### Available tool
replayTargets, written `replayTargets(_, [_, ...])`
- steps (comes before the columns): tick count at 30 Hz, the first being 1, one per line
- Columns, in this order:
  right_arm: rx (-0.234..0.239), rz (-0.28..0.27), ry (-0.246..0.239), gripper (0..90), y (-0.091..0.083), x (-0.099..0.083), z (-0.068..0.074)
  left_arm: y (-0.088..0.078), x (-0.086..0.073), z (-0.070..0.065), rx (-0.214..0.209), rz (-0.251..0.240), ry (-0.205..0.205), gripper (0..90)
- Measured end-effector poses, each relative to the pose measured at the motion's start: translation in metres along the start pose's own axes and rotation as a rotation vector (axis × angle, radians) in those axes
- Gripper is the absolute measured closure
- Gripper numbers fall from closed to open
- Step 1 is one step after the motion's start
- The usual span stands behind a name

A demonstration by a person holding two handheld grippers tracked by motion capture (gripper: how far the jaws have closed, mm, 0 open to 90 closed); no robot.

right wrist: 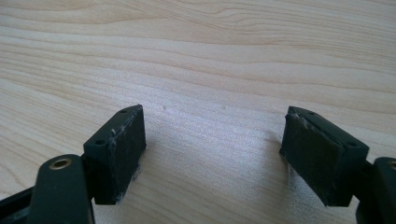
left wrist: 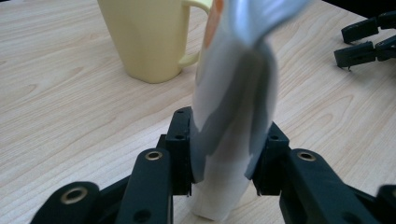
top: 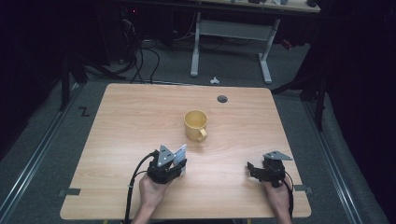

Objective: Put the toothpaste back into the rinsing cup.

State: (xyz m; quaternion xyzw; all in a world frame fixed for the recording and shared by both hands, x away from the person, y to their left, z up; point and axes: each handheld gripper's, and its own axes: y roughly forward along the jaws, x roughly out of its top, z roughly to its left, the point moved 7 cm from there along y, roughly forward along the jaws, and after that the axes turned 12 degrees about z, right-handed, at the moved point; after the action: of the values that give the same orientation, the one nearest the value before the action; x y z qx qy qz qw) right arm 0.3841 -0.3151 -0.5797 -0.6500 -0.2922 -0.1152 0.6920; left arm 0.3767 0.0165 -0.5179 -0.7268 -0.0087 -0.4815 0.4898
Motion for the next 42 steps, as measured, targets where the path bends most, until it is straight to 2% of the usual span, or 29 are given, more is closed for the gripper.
replayTargets(4, [0.000,0.000,0.000,21.9,0.000,0.000,0.000,-0.002,0.002,-0.001,-0.006,0.002,0.010,65.7])
replayTargets(5, [0.000,0.000,0.000,21.9,0.000,0.000,0.000,-0.003,0.003,-0.002,-0.026,0.001,0.006,65.7])
replayTargets(10, [0.000,0.000,0.000,21.9,0.000,0.000,0.000,-0.007,0.006,-0.003,-0.038,-0.004,0.009,65.7])
replayTargets(12, [0.000,0.000,0.000,21.9,0.000,0.000,0.000,-0.010,0.008,-0.002,-0.055,-0.012,0.003,65.7])
replayTargets(16, [0.000,0.000,0.000,21.8,0.000,0.000,0.000,-0.012,0.011,0.001,-0.048,-0.010,0.004,65.7])
replayTargets(25, [0.000,0.000,0.000,21.9,0.000,0.000,0.000,-0.020,0.018,0.004,-0.076,-0.022,-0.006,65.7])
replayTargets(42, [0.000,0.000,0.000,21.8,0.000,0.000,0.000,-0.029,0.033,0.009,-0.085,-0.035,0.003,65.7])
